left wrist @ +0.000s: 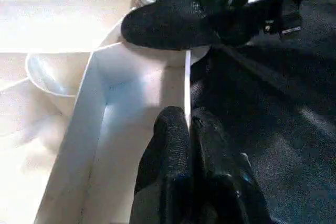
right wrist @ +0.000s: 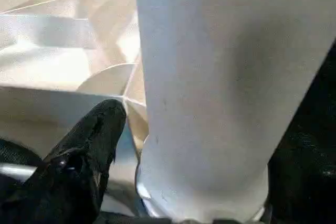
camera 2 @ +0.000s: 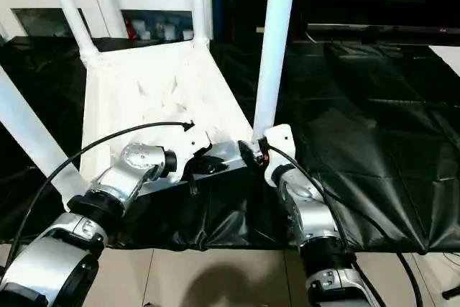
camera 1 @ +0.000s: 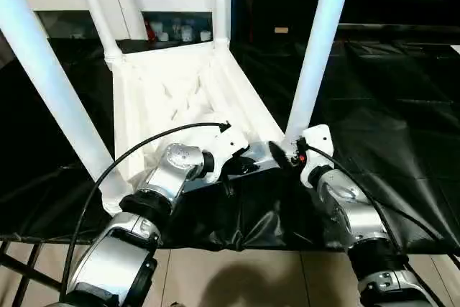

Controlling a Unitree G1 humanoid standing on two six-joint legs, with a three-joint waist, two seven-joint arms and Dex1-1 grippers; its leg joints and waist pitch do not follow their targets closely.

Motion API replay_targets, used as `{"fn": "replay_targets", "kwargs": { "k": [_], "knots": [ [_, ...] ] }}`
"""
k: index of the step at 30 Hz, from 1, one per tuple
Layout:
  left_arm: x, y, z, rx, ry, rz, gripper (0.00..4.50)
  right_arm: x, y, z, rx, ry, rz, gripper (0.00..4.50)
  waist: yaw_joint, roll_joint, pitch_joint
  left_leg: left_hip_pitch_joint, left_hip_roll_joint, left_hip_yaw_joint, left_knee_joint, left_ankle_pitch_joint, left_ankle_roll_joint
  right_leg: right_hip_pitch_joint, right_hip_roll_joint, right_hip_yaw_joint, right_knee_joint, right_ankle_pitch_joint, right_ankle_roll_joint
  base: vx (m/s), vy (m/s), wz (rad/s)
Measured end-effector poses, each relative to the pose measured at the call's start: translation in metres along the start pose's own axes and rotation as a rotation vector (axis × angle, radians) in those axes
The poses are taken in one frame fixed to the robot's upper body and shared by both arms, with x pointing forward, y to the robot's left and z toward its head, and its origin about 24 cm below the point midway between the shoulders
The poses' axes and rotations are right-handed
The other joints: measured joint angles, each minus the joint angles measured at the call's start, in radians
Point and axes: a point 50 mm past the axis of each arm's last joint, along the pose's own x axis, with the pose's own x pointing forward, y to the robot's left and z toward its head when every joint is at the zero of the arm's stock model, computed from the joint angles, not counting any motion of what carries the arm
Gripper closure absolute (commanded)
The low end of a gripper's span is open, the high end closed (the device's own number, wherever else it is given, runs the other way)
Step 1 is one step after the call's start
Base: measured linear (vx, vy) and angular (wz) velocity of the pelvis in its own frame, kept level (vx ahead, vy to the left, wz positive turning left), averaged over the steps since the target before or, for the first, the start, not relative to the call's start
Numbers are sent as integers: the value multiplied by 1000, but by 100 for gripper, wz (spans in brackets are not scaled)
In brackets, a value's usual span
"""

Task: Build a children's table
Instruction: Rotate leg to tighten

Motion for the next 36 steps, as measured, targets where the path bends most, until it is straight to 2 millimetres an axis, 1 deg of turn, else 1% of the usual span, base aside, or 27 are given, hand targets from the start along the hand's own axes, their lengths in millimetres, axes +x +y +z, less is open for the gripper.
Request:
{"fn": "replay_targets", "kwargs": {
  "k": [2, 7, 9, 10, 12, 14, 15, 16, 18, 20, 21, 24, 31, 34, 36],
  "knots": [
    [-5, -1, -2, 22, -3, -34, 450, -6, -3, 0, -22, 7, 90, 59, 3, 0, 0, 0, 0, 0, -2, 0, 0, 0, 0, 0, 0, 0, 0, 0, 0, 0],
    [-24, -3, -10, 64, -8, -175, 450, -27, -2, 0, -105, 40, 389, 59, 25, 0, 0, -2, 1, 0, -4, 1, 2, -2, 0, -2, 0, -2, 1, 0, 0, 0],
    [-31, -4, -13, 76, 0, -231, 450, -34, 0, -1, -117, 56, 495, 59, 27, -1, 1, -2, 1, 0, -2, 1, 4, -2, 0, -2, 0, -2, 1, 0, 0, 0],
    [-33, -4, -14, 79, 2, -244, 450, -35, 0, -1, -117, 59, 523, 74, 28, -2, 1, -3, 1, 0, -2, 1, 4, -2, 0, -2, 1, -2, 1, 0, 0, 0],
    [-37, -4, -15, 83, 5, -271, 450, -39, 0, -1, -124, 72, 576, 92, 28, -3, 2, -3, 1, 1, -1, 0, 1, -2, 0, -2, 1, -1, 0, 0, 0, 0],
    [-40, -5, -16, 91, 12, -310, 450, -43, -1, 0, -144, 91, 634, 95, 31, -4, 3, -2, 1, 1, -1, 0, 1, -2, 0, -1, 1, -1, 0, 0, 0, 0],
    [-42, -5, -17, 93, 14, -333, 450, -45, 0, 0, -146, 100, 673, 117, 33, -4, 3, -2, 1, 1, -1, 0, 1, -2, 0, -2, 1, -1, 0, 0, 0, 0],
    [-43, -5, -17, 92, 16, -347, 450, -46, 0, 0, -141, 104, 697, 128, 34, -4, 3, -2, 1, 1, -1, 0, 1, -2, 0, -2, 1, -1, 0, 0, 0, 0],
    [-45, -6, -18, 94, 21, -382, 450, -48, 1, 0, -124, 112, 744, 137, 38, -4, 3, -2, 1, 1, -1, 0, 1, -2, 0, -2, 1, -1, 0, 0, 0, 0],
    [-47, -7, -18, 97, 23, -403, 450, -49, 2, 0, -121, 118, 776, 154, 41, -5, 3, -2, 1, 1, -2, 0, 1, -2, 0, -2, 1, -1, 0, 0, 0, 0],
    [-47, -7, -19, 100, 24, -411, 450, -49, 3, 0, -120, 120, 791, 171, 43, -5, 3, -2, 1, 1, -2, 0, 1, -2, 0, -2, 1, -1, 0, 0, 0, 0],
    [-48, -7, -19, 105, 25, -417, 450, -49, 3, 0, -113, 124, 806, 181, 49, -5, 3, -2, 1, 1, -2, 0, 1, -2, 0, -2, 1, -1, 0, 0, 0, 0],
    [-49, -7, -20, 98, 25, -417, 450, -49, 6, -1, -95, 120, 812, 187, 49, -5, 3, -2, 1, 1, -2, 0, 1, -2, 0, -2, 1, -1, 0, 0, 0, 0],
    [-46, -6, -20, 90, 25, -391, 450, -49, 6, -3, -78, 101, 764, 187, 50, -4, 3, -1, 1, 1, -1, 0, 0, -2, 0, -2, 2, -1, 0, 0, 0, 0],
    [-41, -2, -18, 65, 16, -300, 450, -43, 5, -5, -50, 69, 625, 187, 48, -5, 3, 0, 1, 1, 0, 0, 0, -1, 0, -1, 3, 0, -1, 0, 0, 0]
  ]
}}
